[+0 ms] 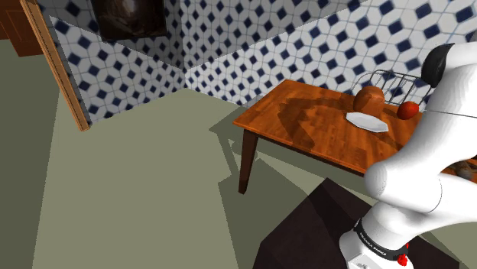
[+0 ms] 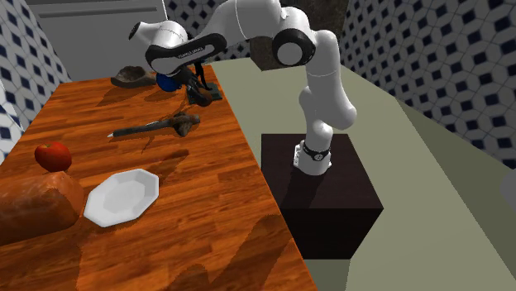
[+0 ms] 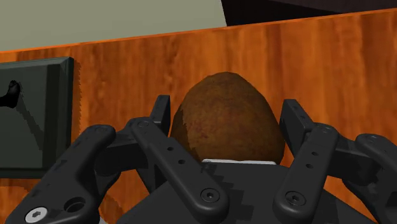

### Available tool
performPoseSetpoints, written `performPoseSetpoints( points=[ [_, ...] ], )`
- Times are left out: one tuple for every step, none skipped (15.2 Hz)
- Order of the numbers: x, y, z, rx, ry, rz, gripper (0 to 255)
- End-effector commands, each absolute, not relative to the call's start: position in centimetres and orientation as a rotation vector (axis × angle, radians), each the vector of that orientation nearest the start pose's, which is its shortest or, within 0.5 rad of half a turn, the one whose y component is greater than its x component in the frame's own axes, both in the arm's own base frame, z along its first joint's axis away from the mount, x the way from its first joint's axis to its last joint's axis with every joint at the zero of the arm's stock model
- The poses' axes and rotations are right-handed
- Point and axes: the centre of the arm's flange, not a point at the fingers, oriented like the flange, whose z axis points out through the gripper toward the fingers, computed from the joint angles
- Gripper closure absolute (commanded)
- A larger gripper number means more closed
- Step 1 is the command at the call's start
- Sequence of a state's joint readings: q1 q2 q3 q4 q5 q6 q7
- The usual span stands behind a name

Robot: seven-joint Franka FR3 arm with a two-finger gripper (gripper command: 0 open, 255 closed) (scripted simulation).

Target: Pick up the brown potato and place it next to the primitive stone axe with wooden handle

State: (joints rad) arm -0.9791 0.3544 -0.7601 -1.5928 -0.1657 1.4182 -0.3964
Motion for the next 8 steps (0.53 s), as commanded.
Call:
performPoseSetpoints(
  points=[
    [-10.0,-59.6,45.8,-2.22,1.781,0.832,255],
    [-10.0,-59.6,45.3,-2.22,1.781,0.832,255],
    [-10.0,-59.6,44.8,-2.22,1.781,0.832,255],
    [-10.0,-59.6,44.2,-2.22,1.781,0.832,255],
    [-10.0,-59.6,43.7,-2.22,1.781,0.832,255],
    [-10.0,-59.6,43.2,-2.22,1.781,0.832,255],
    [-10.0,-59.6,42.7,-2.22,1.781,0.832,255],
    [-10.0,-59.6,42.1,-2.22,1.781,0.832,255]
  ],
)
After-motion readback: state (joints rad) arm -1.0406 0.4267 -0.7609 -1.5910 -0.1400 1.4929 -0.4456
